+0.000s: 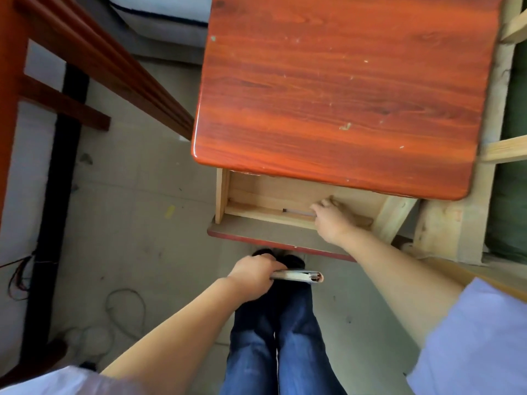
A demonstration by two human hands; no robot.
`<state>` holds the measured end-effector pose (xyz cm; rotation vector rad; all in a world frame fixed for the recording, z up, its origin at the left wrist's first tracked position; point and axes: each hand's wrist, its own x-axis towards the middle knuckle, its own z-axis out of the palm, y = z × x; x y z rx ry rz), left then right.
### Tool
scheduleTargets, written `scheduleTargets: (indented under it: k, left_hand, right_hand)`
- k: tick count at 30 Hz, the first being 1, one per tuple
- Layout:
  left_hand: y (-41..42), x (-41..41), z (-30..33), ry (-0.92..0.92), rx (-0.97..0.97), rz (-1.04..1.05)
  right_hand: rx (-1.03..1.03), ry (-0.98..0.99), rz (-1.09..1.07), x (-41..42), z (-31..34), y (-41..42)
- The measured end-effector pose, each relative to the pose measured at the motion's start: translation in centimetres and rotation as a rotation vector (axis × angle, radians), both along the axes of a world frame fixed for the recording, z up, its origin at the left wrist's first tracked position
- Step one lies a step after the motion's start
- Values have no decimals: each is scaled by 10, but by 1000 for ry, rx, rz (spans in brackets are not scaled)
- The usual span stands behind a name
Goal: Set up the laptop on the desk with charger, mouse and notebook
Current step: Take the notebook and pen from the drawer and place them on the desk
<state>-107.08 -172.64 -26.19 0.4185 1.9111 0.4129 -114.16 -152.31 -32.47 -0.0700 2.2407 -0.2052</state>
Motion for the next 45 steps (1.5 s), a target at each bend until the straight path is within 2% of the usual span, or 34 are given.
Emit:
scheduleTargets:
  k: [3, 6, 10, 13, 15, 18, 20, 22, 25, 28, 33, 37, 45]
  left_hand:
    - [2, 2, -5, -12, 16, -6]
    - [1, 7, -3, -17, 15, 25]
    - [-4, 7, 4, -35, -15, 27]
    - [-6, 3, 9, -45, -37, 18]
    - [-5, 3, 11, -38, -55, -1]
    - [-3, 0, 10, -2, -83, -37]
    - [0, -4, 8, 25, -78, -52]
    - [2, -8, 6, 41, -64, -74]
    - [1, -7, 5, 51, -64, -115]
    - [0, -3, 11, 48, -85, -135]
    - [3, -5, 38, 87, -58, -127]
    - [13, -19, 59, 144, -56, -148]
    - [42, -89, 73, 183, -75, -199]
  right_hand:
    - [27, 59, 71, 2, -5, 2]
    - [-65, 95, 14, 3, 2, 4]
    - [-315, 93, -236, 10, 42, 3]
    - [-354, 105, -451, 36, 71, 7]
    - [-335, 55, -799, 65, 78, 10]
    - [-378, -4, -1684, 100, 72, 9]
    - [-498, -75, -2214, 107, 65, 3]
    - [-659, -139, -2486, 100, 60, -3]
    - [-730, -73, -2676, 77, 63, -14]
    - [-668, -38, -2748, 72, 74, -18]
    - [-767, -11, -2709, 68, 106, -21]
    - [-736, 28, -2703, 48, 131, -21]
    - [-938, -25, -2575, -28, 153, 2]
